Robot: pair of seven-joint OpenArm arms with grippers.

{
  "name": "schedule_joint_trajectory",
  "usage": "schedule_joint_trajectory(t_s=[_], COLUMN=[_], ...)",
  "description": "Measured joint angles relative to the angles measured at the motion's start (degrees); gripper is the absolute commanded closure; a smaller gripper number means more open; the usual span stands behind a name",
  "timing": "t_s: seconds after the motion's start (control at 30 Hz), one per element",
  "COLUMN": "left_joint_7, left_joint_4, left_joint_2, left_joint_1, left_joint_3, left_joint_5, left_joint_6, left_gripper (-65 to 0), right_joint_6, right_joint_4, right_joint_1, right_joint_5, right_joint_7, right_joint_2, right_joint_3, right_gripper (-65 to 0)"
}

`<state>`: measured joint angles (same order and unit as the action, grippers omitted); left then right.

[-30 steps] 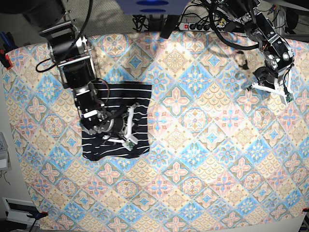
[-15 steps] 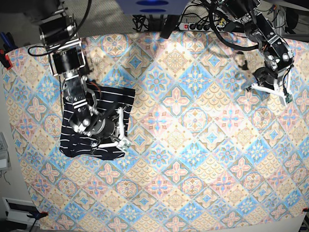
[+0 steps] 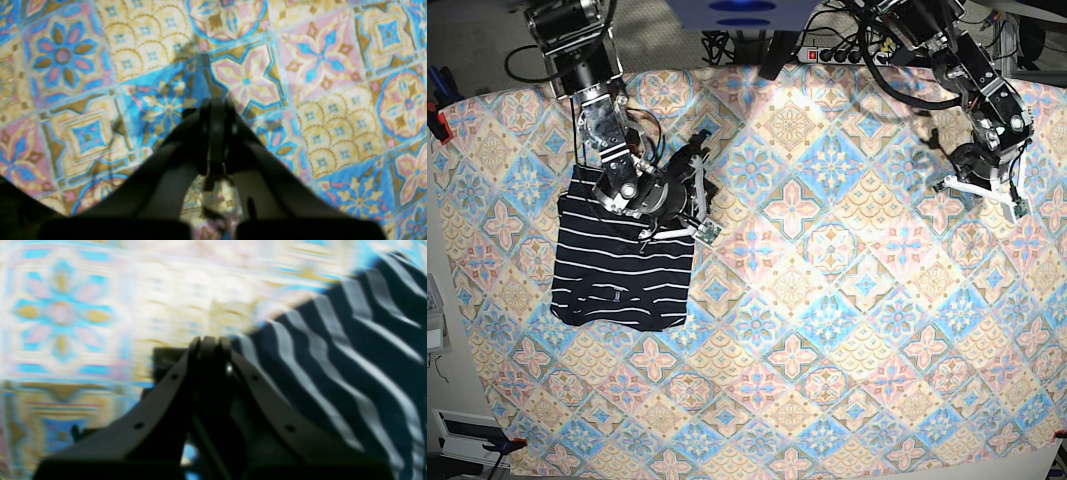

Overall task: Fold the T-shirt properly
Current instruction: 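Drag the folded shirt with the right gripper toward the cloth corner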

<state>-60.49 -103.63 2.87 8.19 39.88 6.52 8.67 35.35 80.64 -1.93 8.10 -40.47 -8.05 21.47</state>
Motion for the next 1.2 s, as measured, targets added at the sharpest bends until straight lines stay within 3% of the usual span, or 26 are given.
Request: schedule_joint_trajectory(t_s=[0.07, 0.3, 0.63, 0.97, 1.2], left_joint_7=[-0.2, -0.1, -0.2, -0.2, -0.1], left_joint_4=[1.0, 1.4, 2.1, 2.1, 2.1], left_joint_2=[0.1, 0.0, 0.0, 0.0, 0.0], left_joint_1=[-0.2, -0.2, -0.7, -0.7, 0.0], left_joint_3=[0.0, 0.0, 0.0, 0.0, 0.0], left_joint_5=[-0.1, 0.0, 0.0, 0.0, 0.0], left_joint_6=[-0.1, 0.0, -0.1, -0.1, 0.0], left_gripper=[0.0, 0.0, 0.0, 0.0, 0.0], right_joint_6=[0.0, 0.7, 0.8, 0.8, -0.2], right_joint_4=[-3.8, -11.6, -11.5, -12.9, -4.4], right_joint_1=[-0.3, -1.1, -1.1, -2.2, 2.4], right_joint_5=[0.3, -3.3, -3.4, -2.8, 0.7], right_joint_7=[0.4, 11.2, 11.0, 11.3, 6.6], right_joint_2=[0.4, -0.7, -7.3, -7.2, -7.7], right_joint_3=[-0.1, -3.4, -6.9, -9.9, -10.0], right_gripper=[-2.4, -2.5, -2.5, -2.6, -2.6])
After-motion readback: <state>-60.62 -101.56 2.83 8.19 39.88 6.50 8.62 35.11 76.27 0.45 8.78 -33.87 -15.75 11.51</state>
